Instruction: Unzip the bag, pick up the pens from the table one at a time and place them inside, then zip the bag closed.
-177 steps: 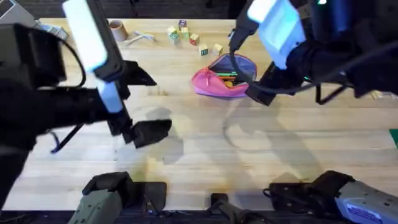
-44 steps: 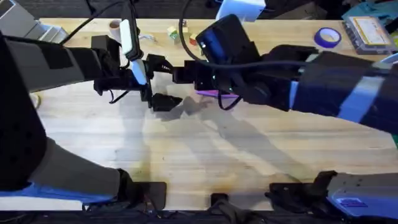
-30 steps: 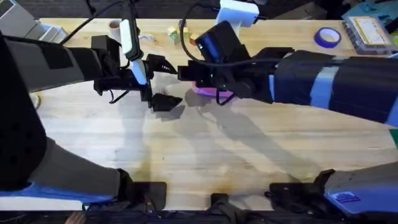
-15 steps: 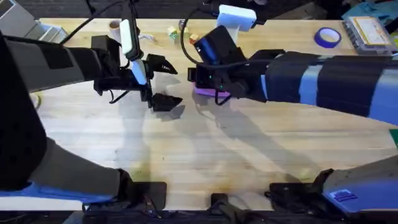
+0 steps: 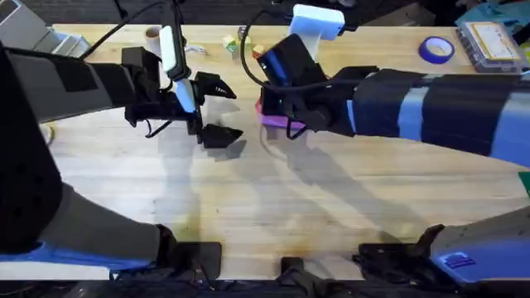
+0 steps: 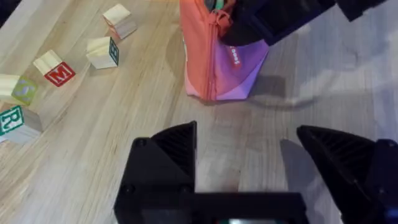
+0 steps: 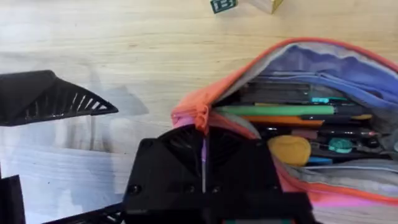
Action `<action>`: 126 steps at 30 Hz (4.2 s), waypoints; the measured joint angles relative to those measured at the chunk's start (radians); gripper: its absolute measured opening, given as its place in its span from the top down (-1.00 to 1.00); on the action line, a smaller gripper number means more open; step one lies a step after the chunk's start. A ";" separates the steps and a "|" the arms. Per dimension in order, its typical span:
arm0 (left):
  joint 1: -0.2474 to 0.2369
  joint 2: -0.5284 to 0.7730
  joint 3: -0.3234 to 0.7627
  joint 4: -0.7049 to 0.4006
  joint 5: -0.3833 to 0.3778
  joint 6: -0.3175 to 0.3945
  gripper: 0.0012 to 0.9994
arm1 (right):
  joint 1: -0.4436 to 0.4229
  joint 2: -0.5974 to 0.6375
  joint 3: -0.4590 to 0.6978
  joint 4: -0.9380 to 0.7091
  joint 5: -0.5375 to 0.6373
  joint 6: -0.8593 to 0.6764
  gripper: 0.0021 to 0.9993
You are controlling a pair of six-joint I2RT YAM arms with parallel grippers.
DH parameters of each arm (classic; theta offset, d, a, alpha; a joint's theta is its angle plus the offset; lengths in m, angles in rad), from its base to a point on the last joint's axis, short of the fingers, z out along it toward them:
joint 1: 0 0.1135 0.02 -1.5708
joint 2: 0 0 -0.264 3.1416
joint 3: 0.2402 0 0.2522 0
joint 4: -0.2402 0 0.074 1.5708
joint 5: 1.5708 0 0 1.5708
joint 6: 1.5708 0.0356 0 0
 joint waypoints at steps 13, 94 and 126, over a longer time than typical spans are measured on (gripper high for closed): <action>0.000 0.000 0.000 0.000 0.000 0.000 -0.99 | 0.000 -0.024 -0.001 -0.018 0.000 -0.001 0.94; -0.227 0.143 0.000 0.577 0.044 -0.465 0.89 | 0.000 -0.171 -0.008 -0.043 -0.076 -0.001 0.94; -0.228 0.143 0.000 0.576 0.044 -0.465 0.91 | -0.280 -0.172 -0.008 -0.214 -0.122 -0.009 0.94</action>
